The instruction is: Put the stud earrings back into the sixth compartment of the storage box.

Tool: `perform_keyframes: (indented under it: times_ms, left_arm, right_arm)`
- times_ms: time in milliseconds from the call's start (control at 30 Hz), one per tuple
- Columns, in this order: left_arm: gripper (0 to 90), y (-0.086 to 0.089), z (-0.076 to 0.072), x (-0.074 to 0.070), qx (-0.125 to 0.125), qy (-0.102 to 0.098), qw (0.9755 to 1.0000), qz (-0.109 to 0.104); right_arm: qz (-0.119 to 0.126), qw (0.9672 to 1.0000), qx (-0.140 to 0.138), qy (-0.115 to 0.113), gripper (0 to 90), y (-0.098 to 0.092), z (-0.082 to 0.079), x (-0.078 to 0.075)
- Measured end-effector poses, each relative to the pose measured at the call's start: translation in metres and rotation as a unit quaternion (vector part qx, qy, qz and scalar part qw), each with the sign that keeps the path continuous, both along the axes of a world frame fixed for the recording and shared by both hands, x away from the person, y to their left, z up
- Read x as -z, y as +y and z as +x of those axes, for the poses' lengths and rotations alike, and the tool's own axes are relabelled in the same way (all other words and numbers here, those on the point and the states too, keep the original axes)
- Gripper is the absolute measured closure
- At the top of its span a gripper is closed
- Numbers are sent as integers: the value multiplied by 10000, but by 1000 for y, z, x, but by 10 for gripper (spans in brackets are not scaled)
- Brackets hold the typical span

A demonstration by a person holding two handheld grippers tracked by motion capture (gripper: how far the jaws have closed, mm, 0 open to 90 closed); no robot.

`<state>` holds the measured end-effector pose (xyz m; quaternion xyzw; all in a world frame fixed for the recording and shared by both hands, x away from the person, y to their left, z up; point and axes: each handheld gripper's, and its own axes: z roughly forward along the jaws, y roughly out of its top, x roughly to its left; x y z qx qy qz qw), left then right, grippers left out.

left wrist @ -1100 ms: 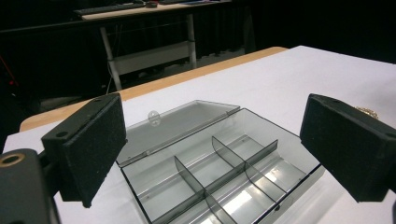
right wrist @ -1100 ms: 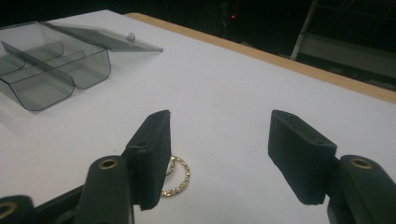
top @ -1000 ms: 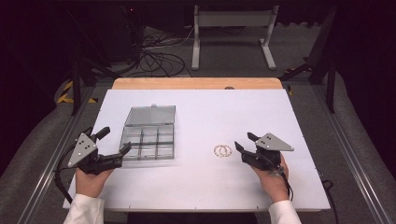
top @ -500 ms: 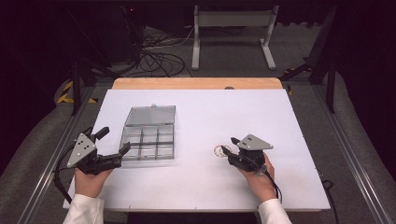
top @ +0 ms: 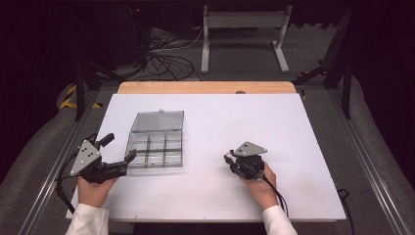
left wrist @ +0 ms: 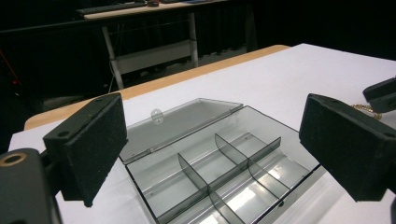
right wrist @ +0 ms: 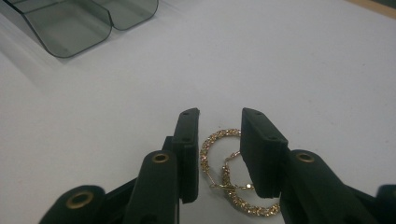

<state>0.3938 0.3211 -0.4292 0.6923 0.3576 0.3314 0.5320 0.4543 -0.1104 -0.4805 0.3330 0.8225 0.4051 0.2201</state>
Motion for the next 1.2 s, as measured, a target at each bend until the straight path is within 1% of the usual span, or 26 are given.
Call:
perform_keyframes:
  times_ms: [67,133,167,267,300,400,667,700,733,767,867,933,1000,1067,1200]
  left_arm:
    - [83,0,0,0,-5,3,10000,7]
    - [83,0,0,0,-2,7,10000,9]
    - [83,0,0,0,-2,7,10000,9]
    - [83,0,0,0,2,11,10000,14]
    - [83,1,0,0,3,5,10000,29]
    - [83,0,0,0,7,5,10000,25]
    - [85,1,1,1,25,27,10000,35]
    - [85,1,1,1,30,29,10000,36]
    - [86,1,1,1,30,29,10000,36]
    - [86,1,1,1,36,34,10000,36]
    - [86,0,1,1,38,36,10000,30]
    - [86,0,1,2,42,33,10000,25]
    - [87,0,1,2,43,36,10000,18]
    - [87,-1,1,2,48,51,10000,12]
    - [88,-1,1,2,48,49,10000,44]
  right_arm:
    - [-17,10000,-1,34,691,1,1,1]
    - [-106,9999,43,115,699,5,4,5]
    - [-85,9998,47,150,706,6,5,6]
    - [-144,9997,64,199,713,7,7,8]
    - [-206,9994,88,250,719,8,8,10]
    - [-205,9992,112,318,720,9,9,12]
    - [-172,9991,125,372,744,10,10,13]
    - [-192,9990,67,403,789,11,9,14]
    - [-203,9989,41,422,803,12,9,14]
    - [-209,9989,59,424,803,13,9,14]
    - [-111,9986,75,518,805,11,10,14]
    - [-118,9986,72,519,812,12,10,14]
    - [-108,9985,39,541,848,12,10,14]
    - [-136,9984,8,542,863,12,11,14]
    - [-131,9984,-6,552,868,12,11,14]
